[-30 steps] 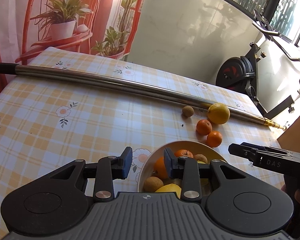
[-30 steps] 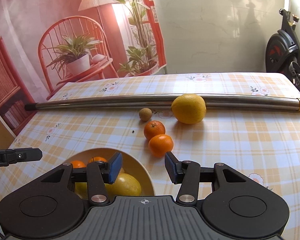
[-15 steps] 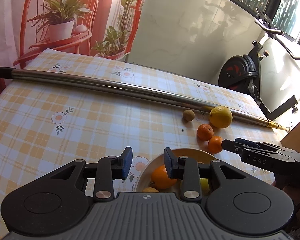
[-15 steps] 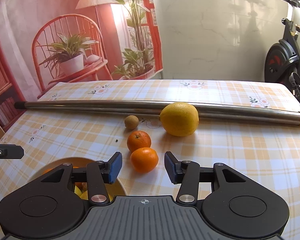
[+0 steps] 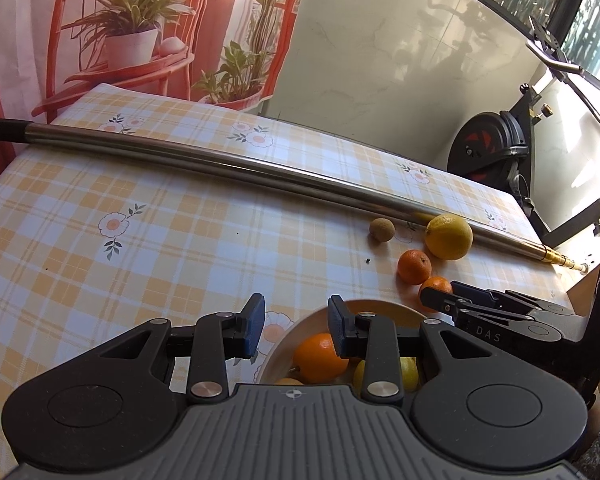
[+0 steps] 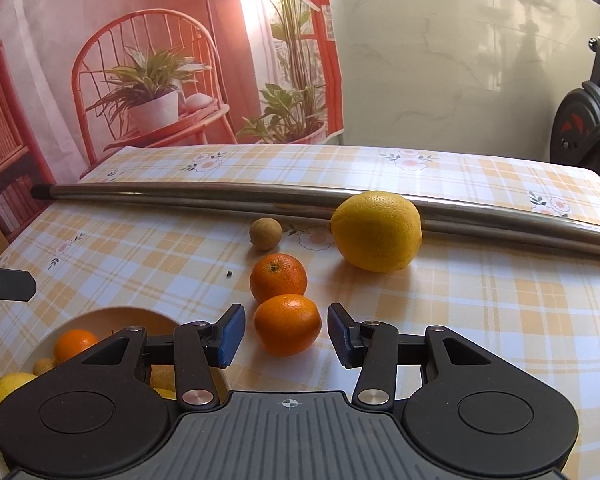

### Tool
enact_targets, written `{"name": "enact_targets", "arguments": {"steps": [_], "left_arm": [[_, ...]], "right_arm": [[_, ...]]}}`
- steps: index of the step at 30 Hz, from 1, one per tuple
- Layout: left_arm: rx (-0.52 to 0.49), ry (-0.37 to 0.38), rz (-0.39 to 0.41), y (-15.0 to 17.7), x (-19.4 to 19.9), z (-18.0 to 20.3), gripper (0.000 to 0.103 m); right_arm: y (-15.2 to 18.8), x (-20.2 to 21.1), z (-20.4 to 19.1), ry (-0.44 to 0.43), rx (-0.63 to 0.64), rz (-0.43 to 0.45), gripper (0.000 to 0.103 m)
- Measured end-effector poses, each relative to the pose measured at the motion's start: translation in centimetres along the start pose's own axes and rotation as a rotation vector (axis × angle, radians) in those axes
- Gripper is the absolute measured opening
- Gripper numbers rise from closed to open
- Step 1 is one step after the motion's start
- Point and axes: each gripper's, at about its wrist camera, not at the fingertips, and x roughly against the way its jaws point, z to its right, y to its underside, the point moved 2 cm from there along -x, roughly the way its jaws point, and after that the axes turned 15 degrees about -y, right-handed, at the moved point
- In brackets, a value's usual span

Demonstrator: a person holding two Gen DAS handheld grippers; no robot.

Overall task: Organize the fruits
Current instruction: 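Grasp an orange mandarin on the table with the right gripper while the left withdraws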

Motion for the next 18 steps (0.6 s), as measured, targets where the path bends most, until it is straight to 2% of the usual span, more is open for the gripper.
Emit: {"name": "enact_targets", "arguments": {"steps": [6,13,18], "left_arm": [[0.013,-0.010,-0.022,0.0,-0.3,0.7,0.036],[0.011,0.002,-0.042,-0.1,-0.6,2.2,0.036],[-0.024,0.018,-0.050,-0.5,-1.1,3.9,0.044]], "right_arm": [[0.6,-0.4,0.8,-0.051,0.018,0.001,0.036],[1.5,0.2,1.2,-0.085,0.062,0.037,0.036],[2.3,2.0,1.8,-0.065,0.093,0.076,0.036]]}}
